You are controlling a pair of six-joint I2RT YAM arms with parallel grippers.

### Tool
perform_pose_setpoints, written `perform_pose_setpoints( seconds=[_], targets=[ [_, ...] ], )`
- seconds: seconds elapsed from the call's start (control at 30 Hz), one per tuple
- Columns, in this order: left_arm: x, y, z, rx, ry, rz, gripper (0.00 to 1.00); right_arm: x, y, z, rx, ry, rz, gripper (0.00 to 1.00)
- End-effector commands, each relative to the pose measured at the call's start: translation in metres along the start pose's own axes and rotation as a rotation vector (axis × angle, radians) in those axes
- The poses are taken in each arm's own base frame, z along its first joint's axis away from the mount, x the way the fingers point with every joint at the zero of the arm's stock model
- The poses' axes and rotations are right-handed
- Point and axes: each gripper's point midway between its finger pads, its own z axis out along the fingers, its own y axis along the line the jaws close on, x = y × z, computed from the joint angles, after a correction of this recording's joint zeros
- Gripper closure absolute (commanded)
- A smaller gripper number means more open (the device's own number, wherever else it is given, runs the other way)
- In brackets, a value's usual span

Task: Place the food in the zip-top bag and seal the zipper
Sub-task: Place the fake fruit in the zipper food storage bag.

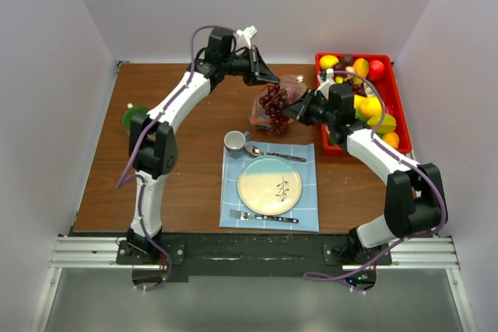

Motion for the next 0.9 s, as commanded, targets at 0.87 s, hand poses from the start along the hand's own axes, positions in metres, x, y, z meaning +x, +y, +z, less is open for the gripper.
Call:
perform_pose_setpoints(
  seconds=[0.87],
  targets=[
    [0.025, -0.039, 0.011, 0.041, -0.019, 0.066, 1.0, -0.086, 0.064, -0.022, 0.286, -0.172, 0.452, 1.0]
  ],
)
